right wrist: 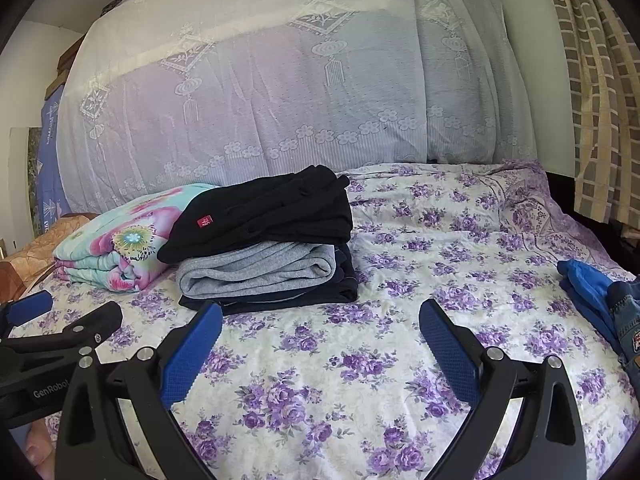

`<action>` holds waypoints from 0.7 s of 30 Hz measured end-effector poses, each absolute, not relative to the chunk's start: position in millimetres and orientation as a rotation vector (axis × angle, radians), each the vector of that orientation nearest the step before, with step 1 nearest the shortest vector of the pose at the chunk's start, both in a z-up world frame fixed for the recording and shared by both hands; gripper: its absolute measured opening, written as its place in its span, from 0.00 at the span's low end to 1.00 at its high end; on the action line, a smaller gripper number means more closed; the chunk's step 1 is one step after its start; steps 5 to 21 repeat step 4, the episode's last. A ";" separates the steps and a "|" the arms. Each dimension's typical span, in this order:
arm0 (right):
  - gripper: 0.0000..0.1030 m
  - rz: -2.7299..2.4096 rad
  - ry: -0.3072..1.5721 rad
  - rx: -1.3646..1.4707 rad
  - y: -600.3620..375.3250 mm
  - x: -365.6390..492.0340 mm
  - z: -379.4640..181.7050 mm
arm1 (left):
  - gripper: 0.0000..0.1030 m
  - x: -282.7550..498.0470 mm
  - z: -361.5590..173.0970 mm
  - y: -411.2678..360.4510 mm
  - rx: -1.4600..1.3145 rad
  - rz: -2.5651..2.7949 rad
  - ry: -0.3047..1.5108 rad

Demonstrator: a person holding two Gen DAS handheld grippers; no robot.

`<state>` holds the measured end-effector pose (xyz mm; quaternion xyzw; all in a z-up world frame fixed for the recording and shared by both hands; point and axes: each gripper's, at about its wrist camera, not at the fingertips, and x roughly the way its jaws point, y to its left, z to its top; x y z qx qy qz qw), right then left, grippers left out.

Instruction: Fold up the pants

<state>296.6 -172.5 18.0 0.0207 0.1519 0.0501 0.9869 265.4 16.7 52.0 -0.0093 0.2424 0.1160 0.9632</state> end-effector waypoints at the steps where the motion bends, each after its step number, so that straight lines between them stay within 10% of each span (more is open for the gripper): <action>1: 0.96 0.100 0.305 0.042 -173.1 296.7 18.2 | 0.95 265.8 51.9 16.8 -0.017 0.234 0.493; 21: 0.96 0.101 0.305 0.044 -173.2 296.8 18.2 | 0.95 266.4 51.1 17.4 -0.021 0.230 0.499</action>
